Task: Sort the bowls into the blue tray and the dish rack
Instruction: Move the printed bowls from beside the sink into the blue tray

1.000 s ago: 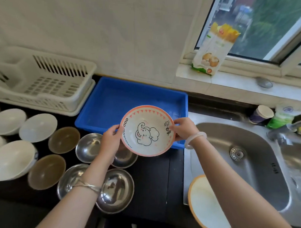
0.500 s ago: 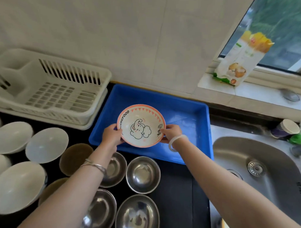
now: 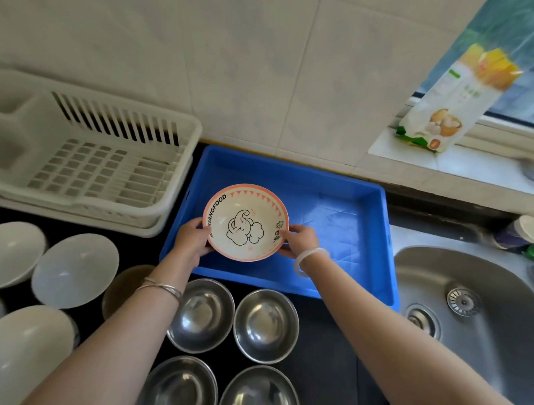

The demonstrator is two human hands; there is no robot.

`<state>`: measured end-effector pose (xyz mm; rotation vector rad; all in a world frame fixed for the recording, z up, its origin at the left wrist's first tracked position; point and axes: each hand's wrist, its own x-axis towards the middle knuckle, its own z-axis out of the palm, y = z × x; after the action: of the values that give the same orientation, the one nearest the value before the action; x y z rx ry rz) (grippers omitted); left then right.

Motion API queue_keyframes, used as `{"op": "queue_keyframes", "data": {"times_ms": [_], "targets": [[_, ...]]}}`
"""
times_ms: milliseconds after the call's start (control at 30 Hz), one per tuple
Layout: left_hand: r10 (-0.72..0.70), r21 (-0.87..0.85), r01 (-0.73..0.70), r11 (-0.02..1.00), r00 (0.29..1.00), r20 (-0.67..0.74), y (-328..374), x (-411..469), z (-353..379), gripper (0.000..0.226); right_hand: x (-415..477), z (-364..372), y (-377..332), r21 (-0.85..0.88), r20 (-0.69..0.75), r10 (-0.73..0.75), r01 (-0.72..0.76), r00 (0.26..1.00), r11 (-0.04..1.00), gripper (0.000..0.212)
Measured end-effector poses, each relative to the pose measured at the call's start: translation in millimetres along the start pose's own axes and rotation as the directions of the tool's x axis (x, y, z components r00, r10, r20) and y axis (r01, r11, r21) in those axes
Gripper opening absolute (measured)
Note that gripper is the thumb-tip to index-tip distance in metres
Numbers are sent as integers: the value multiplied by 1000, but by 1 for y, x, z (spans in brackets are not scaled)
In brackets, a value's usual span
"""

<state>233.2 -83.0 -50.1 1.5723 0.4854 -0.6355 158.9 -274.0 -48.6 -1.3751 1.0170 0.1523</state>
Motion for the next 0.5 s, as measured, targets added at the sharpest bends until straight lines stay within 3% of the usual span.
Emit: {"op": "queue_keyframes", "data": {"times_ms": [167, 267, 367, 500], "targets": [[-129, -124, 143, 982, 985, 116, -1, -2, -8, 34, -13, -9, 12, 146, 185, 97, -125, 978, 981, 24], [-176, -130, 202, 971, 966, 187, -2, -3, -7, 50, -17, -10, 24, 175, 224, 118, -159, 967, 972, 27], [-182, -167, 212, 963, 967, 181, -3, -1, -5, 64, -17, -1, 26, 327, 214, 80, -149, 974, 933, 31], [-89, -254, 105, 961, 993, 74, -1, 5, 1, 56, -10, 13, 19, 438, 153, 39, -103, 987, 893, 32]]}}
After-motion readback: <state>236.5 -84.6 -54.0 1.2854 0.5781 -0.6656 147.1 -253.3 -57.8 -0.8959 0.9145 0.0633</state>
